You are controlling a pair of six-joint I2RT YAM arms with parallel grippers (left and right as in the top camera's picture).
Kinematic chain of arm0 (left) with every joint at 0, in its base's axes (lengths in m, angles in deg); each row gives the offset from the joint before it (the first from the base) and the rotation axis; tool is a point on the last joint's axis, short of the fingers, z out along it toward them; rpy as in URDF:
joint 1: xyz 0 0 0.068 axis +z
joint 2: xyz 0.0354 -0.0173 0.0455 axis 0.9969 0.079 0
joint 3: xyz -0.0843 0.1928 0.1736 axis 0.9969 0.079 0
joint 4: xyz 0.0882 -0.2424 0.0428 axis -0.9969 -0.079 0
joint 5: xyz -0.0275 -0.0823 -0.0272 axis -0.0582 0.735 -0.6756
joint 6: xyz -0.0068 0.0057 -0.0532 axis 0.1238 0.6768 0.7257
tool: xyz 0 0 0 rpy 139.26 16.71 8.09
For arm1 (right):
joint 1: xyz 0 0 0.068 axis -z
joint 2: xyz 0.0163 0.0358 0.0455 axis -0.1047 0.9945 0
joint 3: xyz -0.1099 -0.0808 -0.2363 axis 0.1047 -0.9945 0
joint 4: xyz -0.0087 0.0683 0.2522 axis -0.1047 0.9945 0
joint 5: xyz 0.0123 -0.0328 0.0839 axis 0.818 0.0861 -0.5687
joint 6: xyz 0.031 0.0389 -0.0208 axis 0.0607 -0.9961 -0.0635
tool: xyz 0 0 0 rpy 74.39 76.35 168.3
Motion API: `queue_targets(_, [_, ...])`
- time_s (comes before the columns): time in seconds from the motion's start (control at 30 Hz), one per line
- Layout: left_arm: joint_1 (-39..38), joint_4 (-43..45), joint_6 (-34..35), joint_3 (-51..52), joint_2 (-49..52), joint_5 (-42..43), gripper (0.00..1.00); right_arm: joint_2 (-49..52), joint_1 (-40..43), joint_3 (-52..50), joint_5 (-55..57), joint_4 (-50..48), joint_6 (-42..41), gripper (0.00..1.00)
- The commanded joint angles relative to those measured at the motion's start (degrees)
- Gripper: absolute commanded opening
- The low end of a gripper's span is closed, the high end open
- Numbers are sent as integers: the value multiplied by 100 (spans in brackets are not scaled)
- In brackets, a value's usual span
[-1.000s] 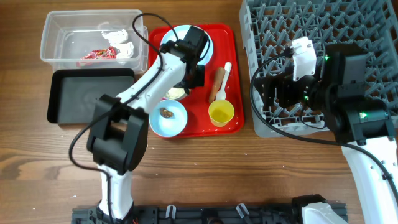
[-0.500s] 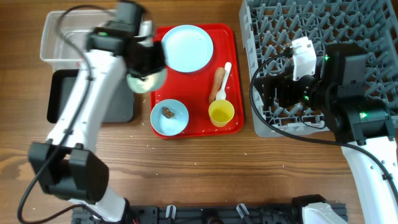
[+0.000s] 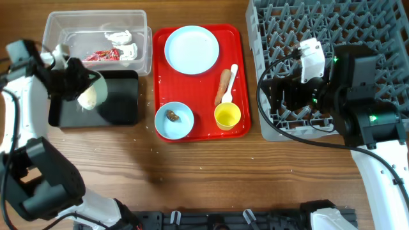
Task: Sort waste into correct bins and load items into the dishwasher rack
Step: 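Tip the green bowl over the black tray to pour out rice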
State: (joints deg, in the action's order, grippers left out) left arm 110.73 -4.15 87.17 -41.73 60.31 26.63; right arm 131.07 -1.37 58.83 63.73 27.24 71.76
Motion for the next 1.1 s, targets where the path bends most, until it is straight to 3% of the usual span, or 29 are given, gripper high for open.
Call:
queue_targets(0.0, [490, 236, -140, 291, -57, 916, 4, 37, -11, 111, -35, 24, 46, 100])
queue_targets(0.2, [1008, 796, -151, 291, 378, 2081, 4, 37, -11, 111, -35, 7, -52, 100])
queue_targets(0.37, [1069, 935, -151, 291, 866, 2577, 4, 37, -11, 111, -33, 24, -52, 100])
queue_targets(0.5, [1091, 981, -94, 286, 905, 3480, 4, 37, -11, 111, -33, 13, -52, 100])
queue_targets(0.7, [1375, 997, 859, 289, 907, 4118, 4, 37, -11, 111, -35, 24, -52, 100])
queue_targets(0.77, [1561, 1152, 1366, 289, 905, 4712, 4, 37, -11, 111, -35, 20, -52, 100])
queue_targets(1.07, [1714, 1196, 1703, 289, 905, 4931, 4, 37, -11, 111, -35, 24, -55, 100])
